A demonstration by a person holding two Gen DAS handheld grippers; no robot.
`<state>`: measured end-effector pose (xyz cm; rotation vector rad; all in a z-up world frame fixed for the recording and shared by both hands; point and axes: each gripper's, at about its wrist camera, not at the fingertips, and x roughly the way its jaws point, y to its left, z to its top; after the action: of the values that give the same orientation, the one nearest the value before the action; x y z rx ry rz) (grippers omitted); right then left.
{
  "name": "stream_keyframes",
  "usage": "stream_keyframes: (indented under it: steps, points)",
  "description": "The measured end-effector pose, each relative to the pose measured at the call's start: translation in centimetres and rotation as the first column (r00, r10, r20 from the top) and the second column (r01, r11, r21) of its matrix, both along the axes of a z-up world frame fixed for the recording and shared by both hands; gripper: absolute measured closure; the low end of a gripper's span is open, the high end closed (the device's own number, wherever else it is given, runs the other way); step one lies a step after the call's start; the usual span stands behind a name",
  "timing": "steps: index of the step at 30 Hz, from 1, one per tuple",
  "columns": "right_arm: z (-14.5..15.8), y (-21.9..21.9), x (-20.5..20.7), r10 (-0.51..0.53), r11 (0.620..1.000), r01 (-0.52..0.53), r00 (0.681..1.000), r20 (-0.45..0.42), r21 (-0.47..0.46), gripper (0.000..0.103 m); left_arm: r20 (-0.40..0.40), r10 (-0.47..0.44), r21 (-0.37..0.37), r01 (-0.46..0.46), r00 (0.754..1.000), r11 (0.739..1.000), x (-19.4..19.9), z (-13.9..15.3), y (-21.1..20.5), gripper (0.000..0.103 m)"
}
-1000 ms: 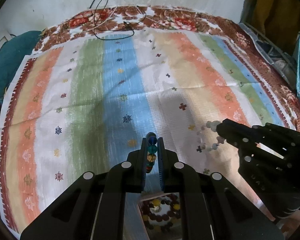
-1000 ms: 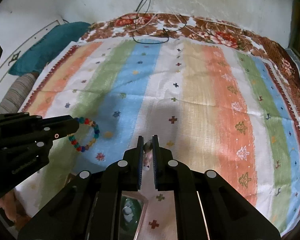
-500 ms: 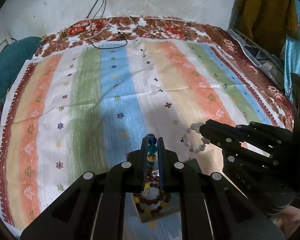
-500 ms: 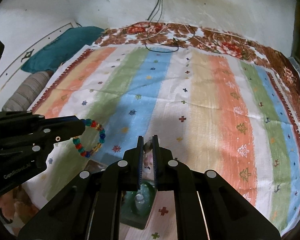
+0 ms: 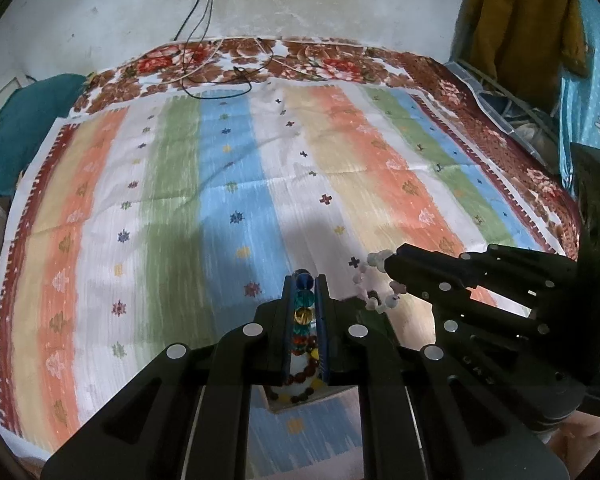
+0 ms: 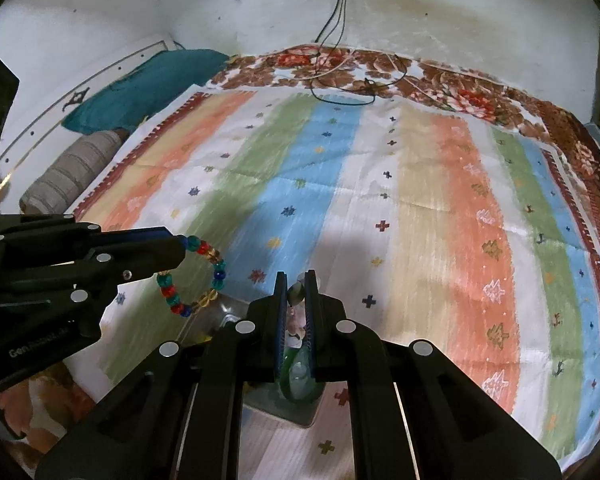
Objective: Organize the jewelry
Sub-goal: 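Carry both bracelets over the silver tin with both tools, then open both tools to drop the bracelets into the tin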
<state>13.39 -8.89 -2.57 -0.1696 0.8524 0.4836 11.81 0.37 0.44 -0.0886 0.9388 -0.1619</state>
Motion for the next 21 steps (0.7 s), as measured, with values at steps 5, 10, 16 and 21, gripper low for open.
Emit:
stream_keyframes:
  steps: [5, 10, 16, 21]
  points:
    - [-0.6, 0.2, -0.9, 0.019, 1.000, -0.019, 1.000, -0.017, -0.002, 0.093, -0.003, -0.003, -0.009, 0.003, 1.000, 1.000, -0.8, -0.2, -0.2, 0.094]
    - [-1.2, 0.0, -1.3, 0.017, 1.000, -0.018, 0.999, -0.042, -0.016, 0.084, -0.010, 0.025, -0.024, -0.025, 1.000, 0.999, -0.9, -0.4, 0.2, 0.077]
    - [-0.6, -1.3, -2.4, -0.005, 1.000, 0.005, 1.000, -0.009, -0.016, 0.056, -0.013, 0.038, -0.006, -0.038, 0.999, 0.999, -2.3, -0.6, 0.8, 0.073]
    - [-0.3, -2.1, -3.5, -0.004, 1.000, 0.004, 1.000, 0.008, -0.012, 0.051, -0.008, 0.025, 0.004, -0.025, 1.000, 1.000, -3.9, -0.7, 0.7, 0.057]
